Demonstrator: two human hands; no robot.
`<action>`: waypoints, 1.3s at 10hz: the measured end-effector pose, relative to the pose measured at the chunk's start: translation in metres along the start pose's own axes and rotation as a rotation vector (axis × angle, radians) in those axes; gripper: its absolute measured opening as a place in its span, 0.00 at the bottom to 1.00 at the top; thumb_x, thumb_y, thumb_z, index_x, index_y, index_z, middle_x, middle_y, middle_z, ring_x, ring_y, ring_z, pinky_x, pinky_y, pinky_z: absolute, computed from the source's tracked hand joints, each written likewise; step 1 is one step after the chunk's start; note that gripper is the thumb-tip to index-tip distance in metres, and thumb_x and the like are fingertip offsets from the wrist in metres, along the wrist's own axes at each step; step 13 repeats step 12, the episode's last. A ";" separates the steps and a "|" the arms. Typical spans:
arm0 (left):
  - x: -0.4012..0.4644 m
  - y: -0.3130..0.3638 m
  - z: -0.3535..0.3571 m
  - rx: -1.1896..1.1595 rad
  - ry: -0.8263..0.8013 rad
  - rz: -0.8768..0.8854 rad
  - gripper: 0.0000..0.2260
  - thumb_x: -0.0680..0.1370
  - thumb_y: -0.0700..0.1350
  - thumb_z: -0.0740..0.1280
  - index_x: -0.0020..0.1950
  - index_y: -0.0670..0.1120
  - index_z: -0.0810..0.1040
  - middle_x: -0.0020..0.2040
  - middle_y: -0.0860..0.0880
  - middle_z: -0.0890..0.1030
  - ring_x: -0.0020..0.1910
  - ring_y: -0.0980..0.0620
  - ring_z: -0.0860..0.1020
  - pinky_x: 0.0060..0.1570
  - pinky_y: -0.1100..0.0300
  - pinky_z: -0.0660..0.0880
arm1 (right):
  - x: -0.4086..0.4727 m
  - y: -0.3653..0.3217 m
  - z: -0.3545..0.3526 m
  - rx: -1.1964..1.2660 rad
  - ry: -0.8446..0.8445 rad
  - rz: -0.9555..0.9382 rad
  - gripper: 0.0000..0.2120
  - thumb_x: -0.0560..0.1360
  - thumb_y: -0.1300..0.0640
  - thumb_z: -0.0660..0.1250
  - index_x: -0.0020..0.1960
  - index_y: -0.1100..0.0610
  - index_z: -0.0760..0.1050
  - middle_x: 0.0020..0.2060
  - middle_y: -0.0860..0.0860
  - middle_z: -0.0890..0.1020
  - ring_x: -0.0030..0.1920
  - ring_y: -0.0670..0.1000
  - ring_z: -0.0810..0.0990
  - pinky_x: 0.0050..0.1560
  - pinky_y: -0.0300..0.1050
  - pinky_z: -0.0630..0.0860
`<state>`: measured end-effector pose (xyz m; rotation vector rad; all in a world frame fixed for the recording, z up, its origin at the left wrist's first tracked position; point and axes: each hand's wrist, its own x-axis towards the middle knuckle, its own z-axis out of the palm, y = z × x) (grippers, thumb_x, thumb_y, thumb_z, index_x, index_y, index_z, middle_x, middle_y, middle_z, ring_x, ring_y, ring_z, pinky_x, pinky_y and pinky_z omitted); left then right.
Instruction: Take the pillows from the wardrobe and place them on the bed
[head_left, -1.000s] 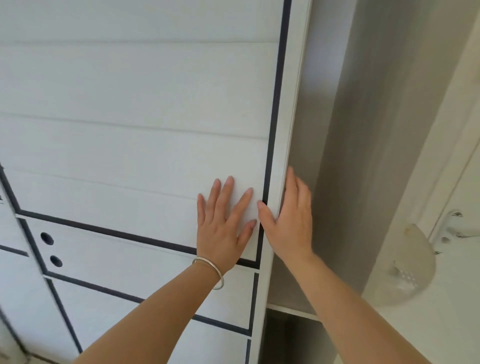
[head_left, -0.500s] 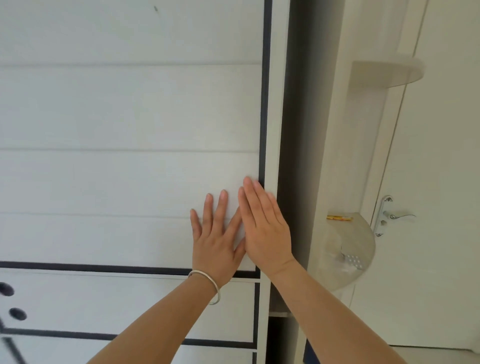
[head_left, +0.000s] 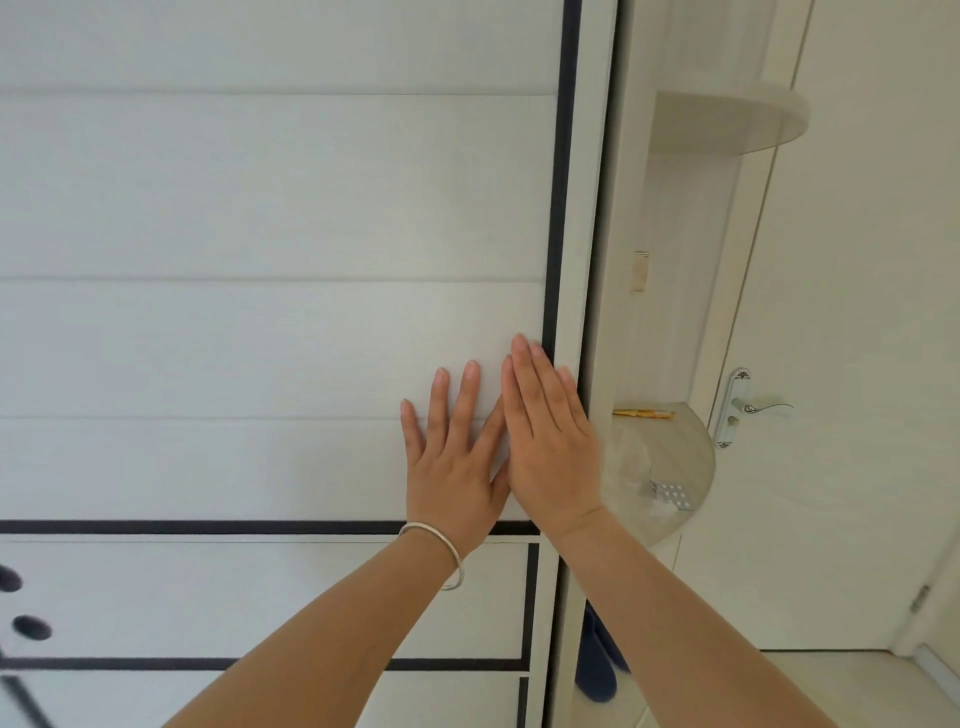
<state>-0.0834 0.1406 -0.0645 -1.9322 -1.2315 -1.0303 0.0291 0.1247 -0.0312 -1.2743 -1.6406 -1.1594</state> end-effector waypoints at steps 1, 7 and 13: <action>0.001 0.006 0.001 -0.012 0.017 0.004 0.33 0.76 0.56 0.54 0.76 0.55 0.41 0.77 0.51 0.32 0.76 0.45 0.34 0.71 0.40 0.36 | -0.001 0.002 -0.001 -0.015 -0.021 0.021 0.22 0.82 0.59 0.41 0.72 0.65 0.58 0.71 0.58 0.66 0.73 0.55 0.61 0.73 0.50 0.51; -0.002 -0.003 -0.004 -0.025 -0.003 0.082 0.27 0.78 0.54 0.57 0.76 0.54 0.53 0.78 0.53 0.36 0.77 0.45 0.38 0.73 0.40 0.40 | -0.007 0.004 -0.005 -0.019 -0.029 0.017 0.22 0.80 0.56 0.50 0.73 0.62 0.60 0.72 0.56 0.63 0.73 0.54 0.63 0.73 0.51 0.55; -0.062 -0.022 -0.028 -0.297 0.000 0.118 0.24 0.75 0.48 0.63 0.71 0.49 0.65 0.72 0.46 0.64 0.72 0.46 0.63 0.71 0.44 0.60 | -0.074 0.002 -0.056 0.301 -0.047 0.085 0.19 0.71 0.60 0.60 0.61 0.54 0.71 0.62 0.54 0.78 0.67 0.53 0.69 0.72 0.52 0.57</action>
